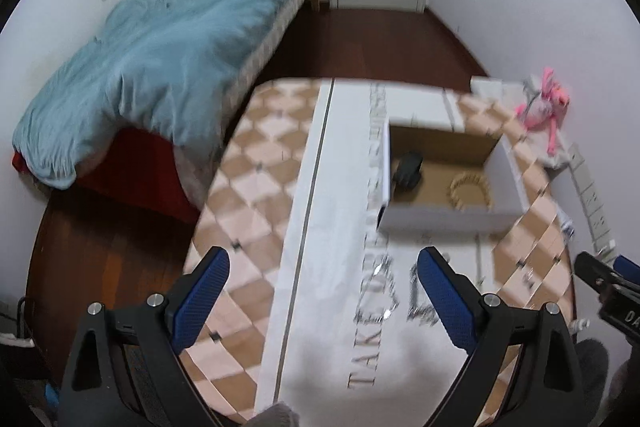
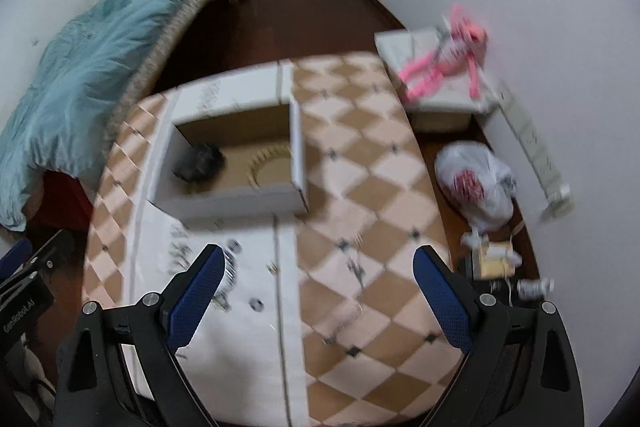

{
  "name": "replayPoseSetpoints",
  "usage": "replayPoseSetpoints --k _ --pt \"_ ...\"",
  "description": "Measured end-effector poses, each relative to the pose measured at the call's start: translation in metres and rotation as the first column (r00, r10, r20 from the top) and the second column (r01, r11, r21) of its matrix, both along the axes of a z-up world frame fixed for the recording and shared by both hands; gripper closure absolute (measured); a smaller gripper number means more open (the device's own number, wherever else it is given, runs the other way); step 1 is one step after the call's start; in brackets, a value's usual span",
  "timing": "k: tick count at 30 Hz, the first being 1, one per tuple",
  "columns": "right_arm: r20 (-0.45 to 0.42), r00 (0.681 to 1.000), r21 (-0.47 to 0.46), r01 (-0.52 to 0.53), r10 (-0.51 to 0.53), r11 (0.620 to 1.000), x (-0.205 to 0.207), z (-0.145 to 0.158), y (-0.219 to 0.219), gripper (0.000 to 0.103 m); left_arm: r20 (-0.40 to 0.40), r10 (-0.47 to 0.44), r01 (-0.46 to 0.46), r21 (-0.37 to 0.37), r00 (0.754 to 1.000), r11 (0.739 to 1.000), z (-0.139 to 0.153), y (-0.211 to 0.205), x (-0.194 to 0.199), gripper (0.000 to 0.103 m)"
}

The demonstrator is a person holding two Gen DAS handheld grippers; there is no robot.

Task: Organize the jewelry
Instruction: 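Lift both open tools away from the box, then grasp the thick silver chain bracelet with the right tool while the left tool grasps the thin silver chain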

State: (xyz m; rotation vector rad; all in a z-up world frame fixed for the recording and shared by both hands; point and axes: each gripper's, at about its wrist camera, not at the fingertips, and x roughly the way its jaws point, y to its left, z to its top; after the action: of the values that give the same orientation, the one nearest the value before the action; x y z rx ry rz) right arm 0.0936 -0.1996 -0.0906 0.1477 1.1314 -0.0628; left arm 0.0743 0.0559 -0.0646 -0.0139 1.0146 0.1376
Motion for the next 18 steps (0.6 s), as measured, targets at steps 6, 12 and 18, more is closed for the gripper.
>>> replayPoseSetpoints --k 6,12,18 --pt "-0.106 0.991 0.132 -0.062 0.076 0.989 0.001 -0.061 0.012 0.019 -0.127 0.026 -0.018 0.067 0.992 0.998 -0.064 0.003 -0.002 0.007" --pt "-0.12 0.972 0.155 -0.181 0.2 0.971 0.025 -0.093 0.07 0.04 -0.155 0.104 -0.082 0.142 0.982 0.986 -0.092 0.023 -0.003 0.007" --pt "-0.113 0.965 0.05 -0.234 0.238 0.971 0.042 -0.116 0.108 0.05 -0.166 0.15 -0.123 0.159 0.975 0.98 -0.1 0.041 -0.003 0.007"
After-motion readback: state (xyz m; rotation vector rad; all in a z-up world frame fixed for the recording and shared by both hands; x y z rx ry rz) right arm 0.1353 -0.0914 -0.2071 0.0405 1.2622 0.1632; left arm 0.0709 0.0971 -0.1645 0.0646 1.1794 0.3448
